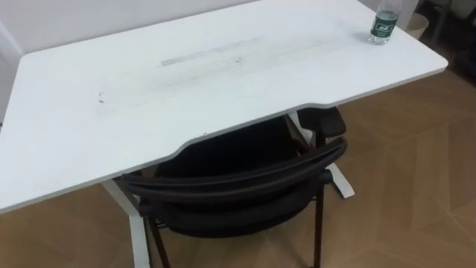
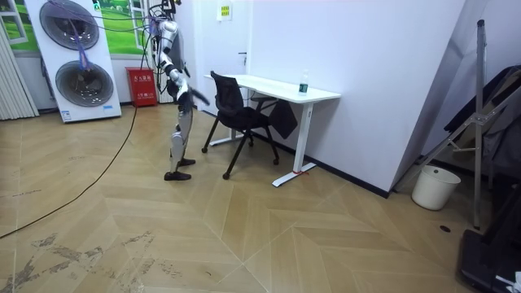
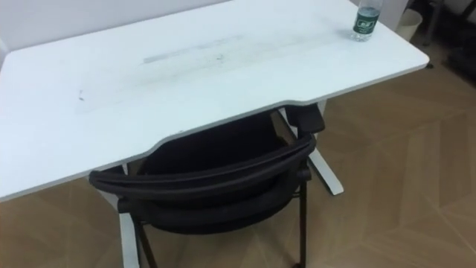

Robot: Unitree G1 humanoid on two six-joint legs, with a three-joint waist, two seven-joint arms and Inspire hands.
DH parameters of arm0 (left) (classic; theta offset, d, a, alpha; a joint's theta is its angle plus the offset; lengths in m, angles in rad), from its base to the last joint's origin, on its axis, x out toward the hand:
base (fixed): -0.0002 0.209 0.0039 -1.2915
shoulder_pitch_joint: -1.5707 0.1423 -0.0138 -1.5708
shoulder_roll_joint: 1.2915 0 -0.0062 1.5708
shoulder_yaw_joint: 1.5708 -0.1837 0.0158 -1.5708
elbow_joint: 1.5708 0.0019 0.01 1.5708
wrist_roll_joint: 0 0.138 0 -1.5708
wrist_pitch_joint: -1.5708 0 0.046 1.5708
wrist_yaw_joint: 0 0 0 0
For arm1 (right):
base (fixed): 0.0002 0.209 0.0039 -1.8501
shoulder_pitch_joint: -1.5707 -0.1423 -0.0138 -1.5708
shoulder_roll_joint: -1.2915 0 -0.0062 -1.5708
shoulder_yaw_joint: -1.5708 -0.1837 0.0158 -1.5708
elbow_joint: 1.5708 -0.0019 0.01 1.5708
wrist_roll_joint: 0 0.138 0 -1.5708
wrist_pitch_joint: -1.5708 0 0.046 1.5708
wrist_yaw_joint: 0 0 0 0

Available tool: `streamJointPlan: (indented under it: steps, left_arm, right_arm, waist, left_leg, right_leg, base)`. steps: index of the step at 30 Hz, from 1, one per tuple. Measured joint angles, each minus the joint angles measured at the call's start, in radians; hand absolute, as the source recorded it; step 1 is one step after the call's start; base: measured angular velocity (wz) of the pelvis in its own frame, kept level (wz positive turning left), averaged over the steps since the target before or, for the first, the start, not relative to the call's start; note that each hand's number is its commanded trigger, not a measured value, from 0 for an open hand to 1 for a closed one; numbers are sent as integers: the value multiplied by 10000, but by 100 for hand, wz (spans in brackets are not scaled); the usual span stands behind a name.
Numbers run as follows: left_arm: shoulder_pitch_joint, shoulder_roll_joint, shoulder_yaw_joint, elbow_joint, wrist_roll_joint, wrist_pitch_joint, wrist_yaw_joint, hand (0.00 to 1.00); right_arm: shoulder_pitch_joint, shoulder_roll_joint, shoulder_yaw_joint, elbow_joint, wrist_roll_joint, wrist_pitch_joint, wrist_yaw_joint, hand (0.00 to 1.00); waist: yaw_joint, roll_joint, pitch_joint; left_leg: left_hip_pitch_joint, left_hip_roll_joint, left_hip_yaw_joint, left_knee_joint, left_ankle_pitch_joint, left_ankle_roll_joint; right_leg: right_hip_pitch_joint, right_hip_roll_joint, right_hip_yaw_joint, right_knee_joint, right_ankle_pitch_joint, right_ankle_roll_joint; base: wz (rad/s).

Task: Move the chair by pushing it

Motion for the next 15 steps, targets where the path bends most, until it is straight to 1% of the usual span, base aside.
streamJointPlan:
  steps: [1, 2, 3, 4, 5, 6, 7, 8, 9, 11, 12, 13, 14, 15]
  left_arm:
    - [86, -189, -276, 637, -370, 76, -398, 0]
    - [123, -296, -507, 1255, -609, 155, -809, 0]
    - [107, -314, -612, 1624, -642, 158, -997, 0]
    - [137, -316, -818, 2354, -765, 169, -1382, 0]
    - [177, -347, -982, 2814, -844, 218, -1780, 0]
    - [159, -367, -1202, 3246, -844, 222, -2112, 0]
    - [139, -397, -1258, 3519, -847, 229, -2286, 0]
    - [111, -458, -1474, 4044, -868, 300, -2597, 0]
    - [116, -491, -1630, 4255, -928, 348, -2745, 0]
    - [-15, -542, -2300, 5045, -1044, 579, -3309, 0]
    - [-96, -545, -2426, 5218, -1044, 647, -3435, 0]
    - [-184, -558, -2614, 5497, -1007, 759, -3694, 0]
    - [-261, -562, -2759, 5666, -995, 884, -3927, 0]
    - [-288, -582, -2789, 5700, -983, 932, -4011, 0]
  right_arm:
    - [-26, 172, 239, 652, 335, 85, 406, 0]
    - [-32, 328, 368, 1166, 516, 182, 762, 0]
    - [-50, 369, 448, 1455, 602, 186, 936, 0]
    - [-78, 373, 666, 2124, 730, 197, 1289, 0]
    - [-130, 403, 887, 2741, 867, 210, 1672, 0]
    - [-249, 418, 1197, 3429, 869, 248, 2087, 0]
    - [-269, 434, 1369, 3700, 869, 296, 2318, 0]
    - [-338, 477, 1627, 4021, 850, 404, 2800, 0]
    - [-358, 484, 1781, 4144, 861, 448, 3016, 0]
    - [-564, 621, 2316, 4653, 852, 470, 3793, 0]
    - [-642, 673, 2422, 4764, 854, 489, 3942, 0]
    - [-746, 777, 2592, 4867, 855, 616, 4243, 0]
    - [-844, 885, 2709, 4979, 872, 658, 4542, 0]
    - [-956, 904, 2838, 5114, 867, 658, 4675, 0]
  waist:
    - [-33, -13, 5]
    - [-33, -40, 3]
    - [-55, -48, 0]
    - [-60, -46, 22]
    - [-74, -82, 35]
    - [-103, -169, 26]
    - [-103, -187, 26]
    - [-113, -198, 21]
    - [-116, -197, 23]
    - [-153, -196, 28]
    - [-156, -197, 27]
    - [-161, -190, 27]
    - [-173, -181, 30]
    - [-189, -176, 30]
  left_leg:
    - [-7, -1, -3, 2, -1, 1]
    - [5, 9, -14, -1, -5, 6]
    - [25, 15, -13, -7, -5, 6]
    - [55, 22, -14, -21, -5, 6]
    - [55, 14, -33, -7, -8, 6]
    - [55, 1, -52, -11, -12, 3]
    - [61, 1, -55, -16, -13, 1]
    - [76, 1, -26, -5, -34, 0]
    - [81, 4, -12, -1, -50, 2]
    - [74, 5, 14, 27, -89, 7]
    - [75, 6, 18, 30, -98, 5]
    - [84, 16, 45, 28, -107, 3]
    - [95, 23, 70, 29, -115, 1]
    - [102, 25, 81, 29, -118, 0]
  right_leg:
    - [-21, -13, -1, -5, -28, 6]
    - [-27, -27, -3, 14, -82, 18]
    - [-19, -32, -1, 13, -86, 19]
    - [7, -38, 0, 12, -88, 19]
    - [19, -46, -29, 7, -91, 19]
    - [19, -53, -37, 15, -113, 15]
    - [21, -55, -32, 20, -120, 18]
    - [31, -64, -41, 22, -122, 19]
    - [31, -64, -17, 21, -123, 21]
    - [24, -62, 53, 16, -131, 34]
    - [24, -62, 47, 13, -132, 36]
    - [25, -61, 52, 4, -134, 37]
    - [28, -61, 58, 3, -133, 36]
    - [32, -60, 70, 5, -132, 35]
  base:
    - [0]
    - [0]
    - [0]
    - [0]
    - [3]
    - [4]
    - [0]
    - [-4]
    - [-7]
    - [-5]
    - [-3]
    - [-5]
    - [-5]
    - [-5]
